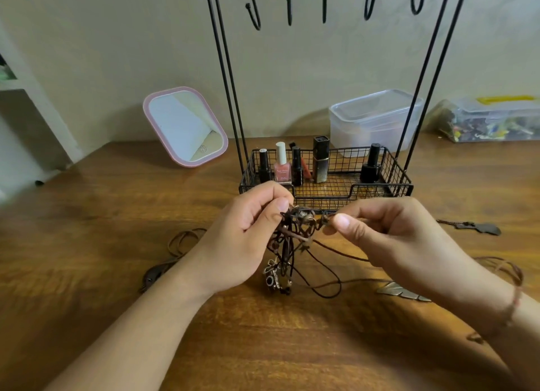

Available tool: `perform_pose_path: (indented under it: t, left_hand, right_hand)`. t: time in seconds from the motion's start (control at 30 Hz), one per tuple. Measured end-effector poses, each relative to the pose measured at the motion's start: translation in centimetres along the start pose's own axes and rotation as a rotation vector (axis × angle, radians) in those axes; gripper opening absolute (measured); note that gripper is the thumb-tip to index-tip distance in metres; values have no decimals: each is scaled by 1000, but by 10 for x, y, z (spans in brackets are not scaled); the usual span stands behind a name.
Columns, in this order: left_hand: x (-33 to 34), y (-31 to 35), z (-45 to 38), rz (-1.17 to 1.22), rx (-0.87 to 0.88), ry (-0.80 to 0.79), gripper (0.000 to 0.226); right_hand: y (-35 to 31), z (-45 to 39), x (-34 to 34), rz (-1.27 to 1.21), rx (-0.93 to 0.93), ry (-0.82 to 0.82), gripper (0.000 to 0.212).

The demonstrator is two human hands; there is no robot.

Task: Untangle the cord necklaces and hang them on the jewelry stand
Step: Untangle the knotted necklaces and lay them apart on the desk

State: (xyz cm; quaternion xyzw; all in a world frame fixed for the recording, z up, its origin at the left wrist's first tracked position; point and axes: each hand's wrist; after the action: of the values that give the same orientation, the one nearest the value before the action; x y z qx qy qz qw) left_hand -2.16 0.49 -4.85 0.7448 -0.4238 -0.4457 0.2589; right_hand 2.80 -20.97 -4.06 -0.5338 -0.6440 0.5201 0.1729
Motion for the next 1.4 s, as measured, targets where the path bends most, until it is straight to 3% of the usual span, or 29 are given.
perform_pose_path:
  t: [0.17, 0.37, 0.53, 0.77, 1.03, 1.23, 1.4]
  left_hand:
    - [-1, 0, 1, 48, -85, -3, 24]
    - [-4, 2, 2, 111, -95, -33, 26]
    - [-5, 5, 2, 144, -86, -72, 29]
    - [-4, 5, 2, 148, -31, -73, 30]
    - [-3, 1, 2, 97, -39, -35, 30]
    - [-4, 9, 2, 83, -59, 13, 11]
    - [-5, 8, 3, 79, -51, 7, 16]
  right_hand:
    - [3, 1, -5, 121, -128, 53, 15]
    - [4, 1, -4, 28, -132, 43, 21]
    - [2, 2, -5, -173, -14, -35, 22]
    - [1, 1, -8, 104, -58, 109, 26]
    - [1, 3, 0, -113, -80, 137, 16]
    - [4, 1, 0, -226, 6, 89, 15]
    - [6, 2, -1, -278, 87, -28, 35]
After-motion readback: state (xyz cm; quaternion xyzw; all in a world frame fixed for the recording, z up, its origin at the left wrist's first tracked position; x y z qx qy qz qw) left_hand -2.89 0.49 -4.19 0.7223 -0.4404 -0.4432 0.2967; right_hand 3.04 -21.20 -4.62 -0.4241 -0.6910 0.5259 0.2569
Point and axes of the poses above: each hand's wrist, its own z-axis away from the middle knuckle, its own x-axis out of the palm, y = z × x, and after that the axes turned 8 degrees about y, right-handed
